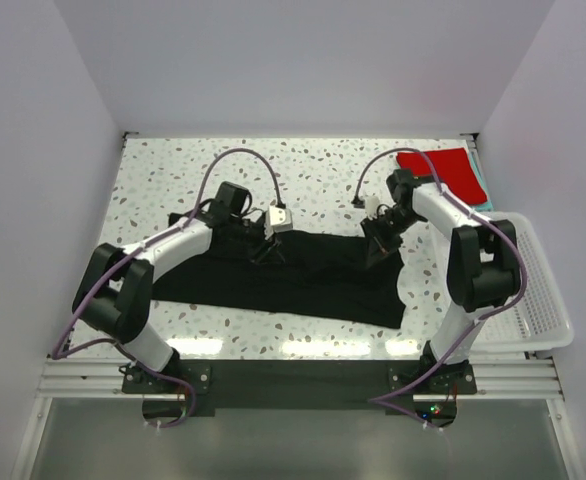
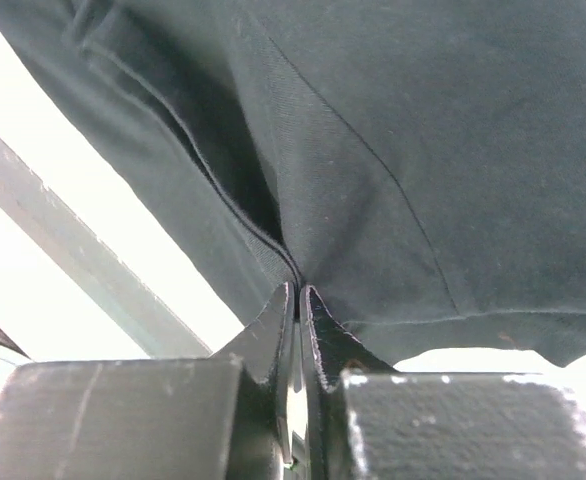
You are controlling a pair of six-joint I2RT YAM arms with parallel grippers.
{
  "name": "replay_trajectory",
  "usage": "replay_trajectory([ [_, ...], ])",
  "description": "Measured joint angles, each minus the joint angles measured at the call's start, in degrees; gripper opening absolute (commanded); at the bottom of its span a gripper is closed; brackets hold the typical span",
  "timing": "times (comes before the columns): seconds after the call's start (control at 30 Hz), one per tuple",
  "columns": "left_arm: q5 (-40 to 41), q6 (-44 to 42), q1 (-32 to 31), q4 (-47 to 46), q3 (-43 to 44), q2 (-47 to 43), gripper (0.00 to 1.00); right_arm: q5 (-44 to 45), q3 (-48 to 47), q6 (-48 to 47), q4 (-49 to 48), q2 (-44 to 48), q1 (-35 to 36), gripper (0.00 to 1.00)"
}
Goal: Fold and stack the t-shirts
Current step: Fold the tshirt
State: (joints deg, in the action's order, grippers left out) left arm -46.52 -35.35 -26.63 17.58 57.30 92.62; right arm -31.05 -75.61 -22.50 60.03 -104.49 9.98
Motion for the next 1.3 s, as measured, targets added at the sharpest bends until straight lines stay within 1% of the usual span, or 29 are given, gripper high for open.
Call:
replay_trajectory([
  [0.1,-0.2,0.7,2.4,0.3,-0.4,-0.7,0.44,0.8,2.4,-1.9,0.8,2.3,1.4,0.11],
  [0.2,-0.3,1.0,3.1,0.7,-1.4,-1.4,0.44,1.8,4.3,-2.6,0.8,2.8,2.5,0.11],
  [0.23,-0.4,1.2,3.0,1.0,-1.7,-1.5,0.44,2.1,4.7,-2.7,0.7,2.8,2.8,0.15],
  [0.27,-0.5,1.3,3.0,1.2,-1.9,-1.5,0.44,2.3,4.8,-2.6,0.8,2.8,2.8,0.21],
  [0.3,-0.5,1.3,3.0,1.4,-2.1,-1.5,0.44,2.7,4.8,-2.6,0.7,2.8,2.8,0.23],
  [0.5,-0.8,1.7,3.0,1.5,-2.6,-1.8,0.44,4.6,4.7,-2.2,0.1,2.8,2.8,0.25],
  [0.77,-0.8,1.7,3.0,1.5,-2.8,-2.1,0.44,4.7,2.7,-2.0,0.5,2.8,2.8,0.26],
  [0.83,-0.9,1.7,3.0,1.5,-2.8,-2.1,0.44,4.7,2.4,-2.0,0.7,2.8,2.8,0.24],
  [0.9,-0.9,1.7,3.0,1.5,-2.8,-2.1,0.44,4.7,2.3,-2.0,0.9,2.9,3.0,0.20],
  [0.93,-0.9,1.7,3.0,1.5,-2.8,-2.1,0.44,4.6,2.3,-2.0,1.1,2.9,3.1,0.14],
  [1.03,-0.9,1.7,3.1,1.5,-2.8,-2.1,0.44,4.5,2.3,-2.1,1.8,2.9,3.6,0.04],
  [1.1,-0.9,1.7,3.2,1.6,-2.8,-2.1,0.44,4.5,2.3,-2.1,2.1,2.9,3.9,0.00],
  [1.3,-0.9,1.7,3.5,2.4,-2.8,-2.1,0.44,4.3,2.3,-2.4,3.2,2.9,4.3,0.00],
])
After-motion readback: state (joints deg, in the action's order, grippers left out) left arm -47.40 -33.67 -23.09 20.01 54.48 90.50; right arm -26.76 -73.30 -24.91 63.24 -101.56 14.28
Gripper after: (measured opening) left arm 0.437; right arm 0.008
